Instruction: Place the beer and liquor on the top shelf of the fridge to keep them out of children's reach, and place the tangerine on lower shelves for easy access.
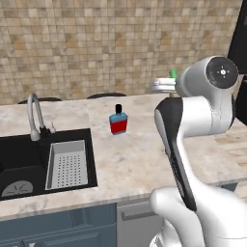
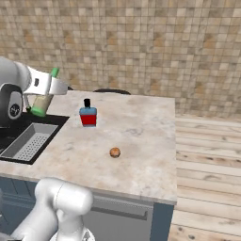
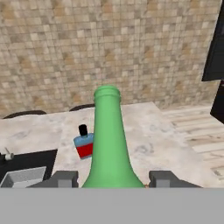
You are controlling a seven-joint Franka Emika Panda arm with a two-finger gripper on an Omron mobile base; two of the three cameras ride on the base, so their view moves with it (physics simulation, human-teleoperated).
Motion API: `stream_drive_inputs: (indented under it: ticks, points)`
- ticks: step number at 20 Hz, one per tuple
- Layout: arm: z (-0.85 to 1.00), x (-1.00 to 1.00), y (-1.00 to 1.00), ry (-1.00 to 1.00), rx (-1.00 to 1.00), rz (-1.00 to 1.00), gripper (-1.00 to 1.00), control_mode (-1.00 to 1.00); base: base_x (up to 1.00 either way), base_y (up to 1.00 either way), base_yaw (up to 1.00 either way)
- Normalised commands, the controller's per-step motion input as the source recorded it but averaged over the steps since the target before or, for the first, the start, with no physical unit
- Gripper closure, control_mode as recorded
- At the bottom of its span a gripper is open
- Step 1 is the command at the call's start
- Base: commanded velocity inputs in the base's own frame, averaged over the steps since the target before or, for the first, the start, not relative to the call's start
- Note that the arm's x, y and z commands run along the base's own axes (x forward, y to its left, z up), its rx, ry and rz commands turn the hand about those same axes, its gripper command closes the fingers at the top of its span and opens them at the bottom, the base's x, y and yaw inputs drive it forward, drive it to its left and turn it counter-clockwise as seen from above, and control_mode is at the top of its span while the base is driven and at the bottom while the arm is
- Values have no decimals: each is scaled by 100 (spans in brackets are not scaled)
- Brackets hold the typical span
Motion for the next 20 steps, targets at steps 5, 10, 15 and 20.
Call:
stream_drive_inputs:
  ticks: [5,10,15,20]
  points:
    - [11,-50,-13,6,-13,-6,100,-100,0,0,0]
    - [-3,-61,-6,-1,-3,-1,100,-100,0,0,0]
    - [-25,-72,-14,-3,0,0,100,-100,0,0,0]
    - [-11,-35,-11,-1,0,0,100,100,-51,-28,0]
